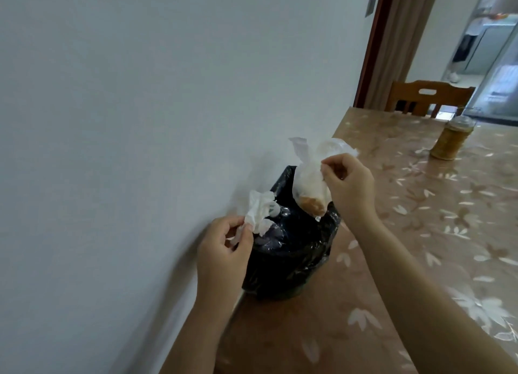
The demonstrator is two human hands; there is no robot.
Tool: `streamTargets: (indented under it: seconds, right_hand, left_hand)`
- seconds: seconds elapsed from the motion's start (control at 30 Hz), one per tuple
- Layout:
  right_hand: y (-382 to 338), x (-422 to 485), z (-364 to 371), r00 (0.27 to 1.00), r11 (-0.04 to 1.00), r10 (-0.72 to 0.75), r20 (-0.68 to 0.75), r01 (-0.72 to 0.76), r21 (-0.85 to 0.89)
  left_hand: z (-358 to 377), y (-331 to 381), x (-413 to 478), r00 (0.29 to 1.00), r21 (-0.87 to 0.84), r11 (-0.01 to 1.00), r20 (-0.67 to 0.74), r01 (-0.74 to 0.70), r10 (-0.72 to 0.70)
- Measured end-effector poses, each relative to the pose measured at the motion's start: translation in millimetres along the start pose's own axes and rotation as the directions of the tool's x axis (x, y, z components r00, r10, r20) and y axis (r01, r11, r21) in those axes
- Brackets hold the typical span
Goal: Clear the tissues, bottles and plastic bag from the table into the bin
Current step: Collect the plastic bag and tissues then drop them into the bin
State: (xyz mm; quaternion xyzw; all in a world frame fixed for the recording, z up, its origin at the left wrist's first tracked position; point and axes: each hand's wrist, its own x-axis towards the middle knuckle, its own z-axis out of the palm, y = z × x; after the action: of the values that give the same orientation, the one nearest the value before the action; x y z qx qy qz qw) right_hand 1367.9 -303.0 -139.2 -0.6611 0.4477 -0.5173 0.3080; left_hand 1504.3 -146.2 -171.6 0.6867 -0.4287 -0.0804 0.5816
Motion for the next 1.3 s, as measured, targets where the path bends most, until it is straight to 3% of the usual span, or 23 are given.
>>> streamTargets:
  seconds: [0.13, 0.27, 0.47, 0.6, 0.73, 0.93, 1.13, 1.3]
  right_hand:
    - [16.2, 20.5, 25.9, 1.000, 0.992, 0.019, 0.011, -0.018, -0.123]
    - [42.8, 18.6, 36.4, 0.983, 0.953, 0.128, 0.135, -0.084, -0.291]
    - [56.0, -12.5, 16.9, 0.976, 0.945, 0.166, 0.142, -0.116, -0.307]
    - [58.9, -33.4, 0.5, 0.981, 0.934, 0.135, 0.141, -0.079, -0.349]
    - [59.8, -49.4, -13.3, 0.986, 0.928, 0.110, 0.123, -0.058, -0.367]
    - [68.2, -67.1, -15.2, 0.979, 0.933, 0.124, 0.161, -0.060, -0.354]
    - [69.6, -74.3, -14.3, 0.978, 0.941, 0.116, 0.175, -0.052, -0.334]
    - [70.3, -88.9, -14.0, 0.977, 0.938, 0.113, 0.182, -0.045, -0.344]
  left_hand:
    - [1.7, -8.5, 10.2, 0.999, 0.004, 1.000, 0.037, -0.016, 0.016]
    - [8.7, -13.9, 14.4, 0.995, 0.011, 0.997, 0.061, -0.079, 0.078]
    - [26.5, -17.1, 22.4, 0.986, 0.066, 0.992, 0.138, -0.106, 0.096]
    - [47.6, -18.5, 29.6, 0.965, 0.145, 0.968, 0.191, -0.207, 0.178]
    - [73.6, -22.1, 37.8, 0.908, 0.233, 0.919, 0.352, -0.319, 0.226]
    - [95.7, -31.2, 43.2, 0.758, 0.390, 0.786, 0.635, -0.480, 0.148]
    - [80.4, -36.3, 33.3, 0.790, 0.316, 0.819, 0.563, -0.479, 0.244]
    - [60.7, -37.2, 14.0, 0.815, 0.383, 0.795, 0.534, -0.471, 0.225]
